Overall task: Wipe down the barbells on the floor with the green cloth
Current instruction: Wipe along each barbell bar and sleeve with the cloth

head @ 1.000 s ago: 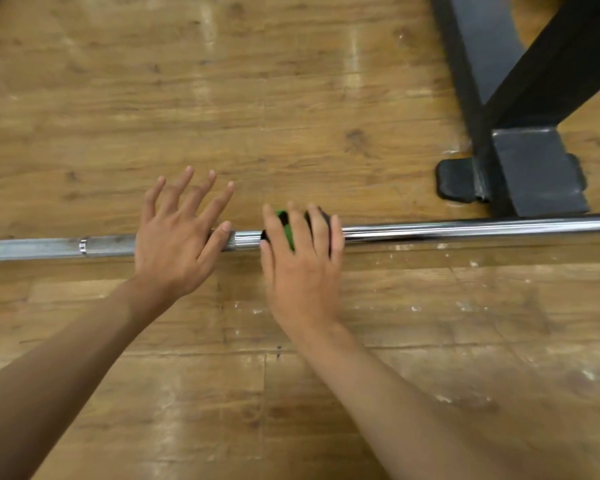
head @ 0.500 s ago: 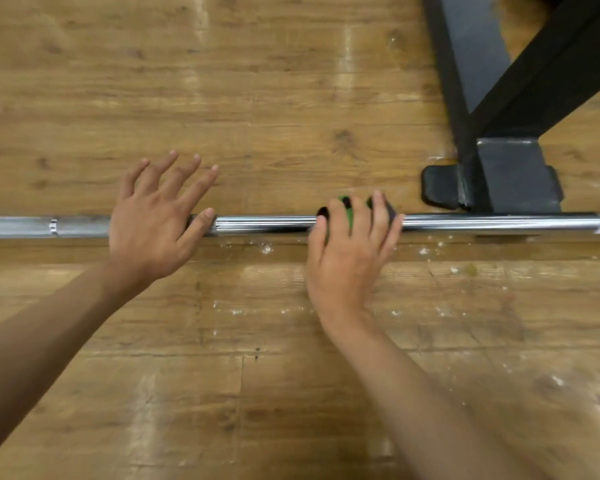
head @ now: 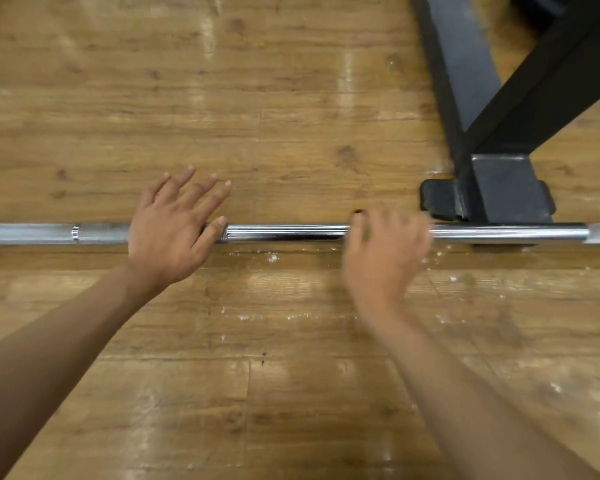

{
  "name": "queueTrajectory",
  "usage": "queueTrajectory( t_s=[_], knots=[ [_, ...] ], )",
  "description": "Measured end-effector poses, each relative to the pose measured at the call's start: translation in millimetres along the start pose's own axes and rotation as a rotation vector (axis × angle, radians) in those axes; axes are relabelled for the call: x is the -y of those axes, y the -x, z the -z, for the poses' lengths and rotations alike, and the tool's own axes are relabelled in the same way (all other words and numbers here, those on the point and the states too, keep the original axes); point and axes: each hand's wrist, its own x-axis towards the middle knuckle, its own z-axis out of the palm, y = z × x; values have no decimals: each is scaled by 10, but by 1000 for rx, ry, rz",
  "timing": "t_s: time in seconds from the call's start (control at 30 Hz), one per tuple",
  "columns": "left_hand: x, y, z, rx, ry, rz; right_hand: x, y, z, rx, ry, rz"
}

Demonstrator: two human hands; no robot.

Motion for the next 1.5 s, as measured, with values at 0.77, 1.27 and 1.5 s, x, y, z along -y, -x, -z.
queueTrajectory(
  t_s=[0.77,1.27,1.5],
  knots=[
    [-245,393,265,271,-91,67,828,685,-10,220,-194,325],
    [673,1303,1225,386,-129,244,552,636,17,81,-199,319],
    [1400,1368,693,302,-6,220,593,693,-8,-8,-121,276]
  ],
)
